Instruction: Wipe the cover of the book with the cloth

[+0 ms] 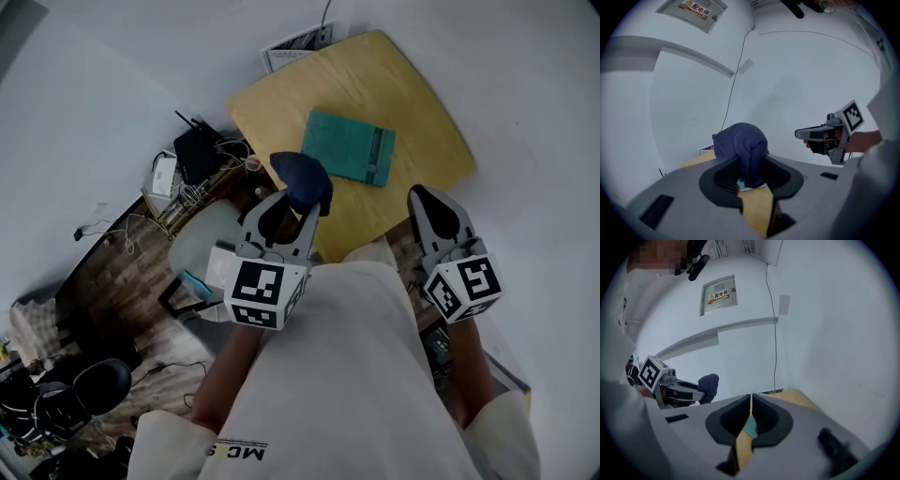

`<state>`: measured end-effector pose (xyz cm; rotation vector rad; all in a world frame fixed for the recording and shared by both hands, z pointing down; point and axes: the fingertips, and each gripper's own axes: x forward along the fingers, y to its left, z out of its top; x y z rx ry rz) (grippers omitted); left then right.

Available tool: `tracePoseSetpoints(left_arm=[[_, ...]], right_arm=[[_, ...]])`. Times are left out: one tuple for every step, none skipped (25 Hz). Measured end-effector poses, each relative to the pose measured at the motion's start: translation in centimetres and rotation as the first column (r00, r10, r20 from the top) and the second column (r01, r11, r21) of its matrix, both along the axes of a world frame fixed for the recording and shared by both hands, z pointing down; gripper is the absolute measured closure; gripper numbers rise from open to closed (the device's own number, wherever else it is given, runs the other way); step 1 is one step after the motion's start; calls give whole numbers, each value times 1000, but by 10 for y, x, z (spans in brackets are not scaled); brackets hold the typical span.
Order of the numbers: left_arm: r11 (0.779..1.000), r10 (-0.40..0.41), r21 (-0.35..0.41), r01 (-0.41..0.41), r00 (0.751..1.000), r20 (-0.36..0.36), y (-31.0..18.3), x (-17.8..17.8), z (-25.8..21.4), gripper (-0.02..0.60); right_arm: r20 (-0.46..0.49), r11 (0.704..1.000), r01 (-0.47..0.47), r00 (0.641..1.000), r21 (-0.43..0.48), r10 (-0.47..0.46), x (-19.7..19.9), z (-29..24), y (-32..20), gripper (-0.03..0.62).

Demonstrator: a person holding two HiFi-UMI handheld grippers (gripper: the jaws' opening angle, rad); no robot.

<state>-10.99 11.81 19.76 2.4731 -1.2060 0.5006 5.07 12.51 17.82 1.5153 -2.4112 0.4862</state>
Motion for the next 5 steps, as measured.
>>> tracePoseSetpoints(left_arm=[[1000, -1, 2, 1, 1000, 3, 0, -1, 0, 439], [1000, -4, 3, 4, 1000, 4, 0, -3, 1, 439], [1000, -9, 4, 9, 1000, 5, 0, -4, 1, 439], [1000, -14, 4, 14, 1000, 4, 1, -5, 1, 439], [1000, -19, 5, 19, 1000, 3, 1, -5, 1, 439]], right_arm=[[-2, 1000, 10, 1000, 0, -10, -3, 1, 1, 560], [-5, 1000, 20, 1000, -2, -20, -5, 2, 2, 560], [-7, 1000, 31, 1000, -5, -31, -7, 3, 3, 560], [-9, 999, 41, 999, -8, -41, -8, 5, 5, 560], [-10, 999, 50, 999, -12, -51, -9, 6, 6, 560]])
